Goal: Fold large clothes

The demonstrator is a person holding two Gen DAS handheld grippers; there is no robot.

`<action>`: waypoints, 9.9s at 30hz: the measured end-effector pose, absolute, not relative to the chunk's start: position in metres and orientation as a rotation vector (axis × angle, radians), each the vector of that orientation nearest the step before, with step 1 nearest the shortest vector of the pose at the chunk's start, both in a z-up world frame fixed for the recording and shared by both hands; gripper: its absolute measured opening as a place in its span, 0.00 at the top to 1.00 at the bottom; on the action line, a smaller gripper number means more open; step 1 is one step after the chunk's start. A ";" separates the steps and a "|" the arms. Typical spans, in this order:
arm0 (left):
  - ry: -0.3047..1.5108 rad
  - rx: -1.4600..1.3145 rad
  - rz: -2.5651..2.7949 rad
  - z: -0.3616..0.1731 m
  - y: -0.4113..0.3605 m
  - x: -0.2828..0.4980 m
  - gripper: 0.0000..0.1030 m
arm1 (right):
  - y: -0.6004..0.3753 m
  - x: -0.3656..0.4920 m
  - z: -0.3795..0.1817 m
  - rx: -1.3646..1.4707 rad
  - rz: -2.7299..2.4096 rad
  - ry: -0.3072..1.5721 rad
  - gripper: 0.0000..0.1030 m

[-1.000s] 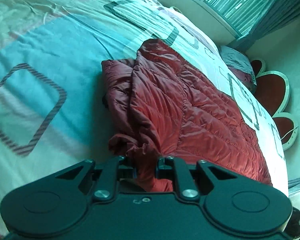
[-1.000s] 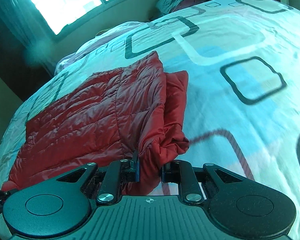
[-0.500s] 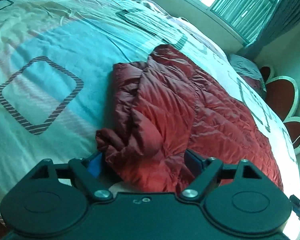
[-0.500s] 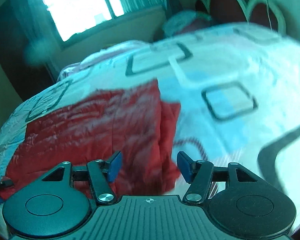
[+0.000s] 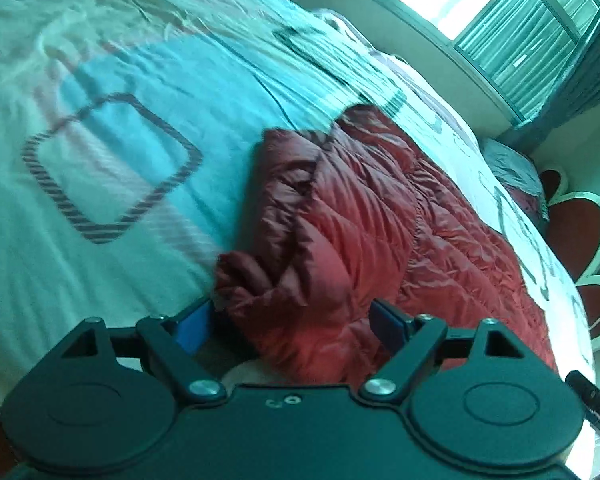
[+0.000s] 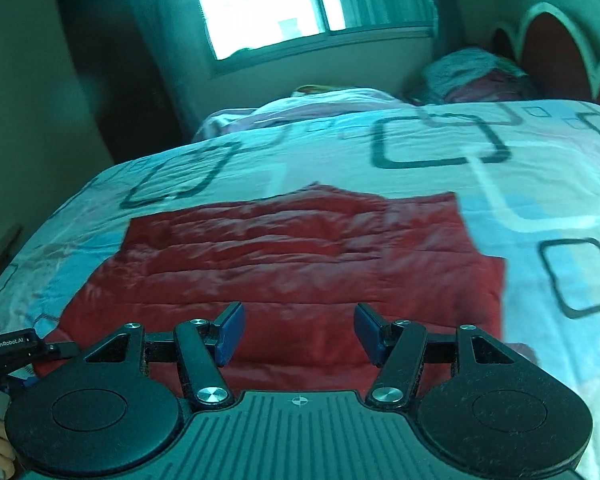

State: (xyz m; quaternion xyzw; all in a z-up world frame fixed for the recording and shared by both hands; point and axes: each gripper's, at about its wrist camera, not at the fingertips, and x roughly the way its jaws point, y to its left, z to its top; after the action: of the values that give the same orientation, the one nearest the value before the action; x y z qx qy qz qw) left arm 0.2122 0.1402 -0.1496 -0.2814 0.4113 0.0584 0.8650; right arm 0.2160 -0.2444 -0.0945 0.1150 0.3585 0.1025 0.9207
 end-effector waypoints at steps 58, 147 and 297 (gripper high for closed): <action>0.746 -0.249 -0.554 -0.036 -0.088 0.276 0.91 | -0.294 0.205 -0.102 0.199 -0.035 0.706 0.42; 0.791 -0.042 -0.362 -0.152 -0.117 0.354 0.27 | -0.331 0.307 -0.158 0.109 -0.209 0.746 0.49; 0.647 0.049 -0.161 -0.105 0.256 0.467 0.40 | -0.030 0.501 -0.154 0.635 0.149 0.823 0.45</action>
State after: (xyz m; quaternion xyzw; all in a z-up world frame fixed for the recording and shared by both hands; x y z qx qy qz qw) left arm 0.4667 0.2562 -0.1046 0.0243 0.3174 -0.0790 0.9447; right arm 0.5011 -0.0295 -0.1539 0.3030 0.3927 0.0710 0.8654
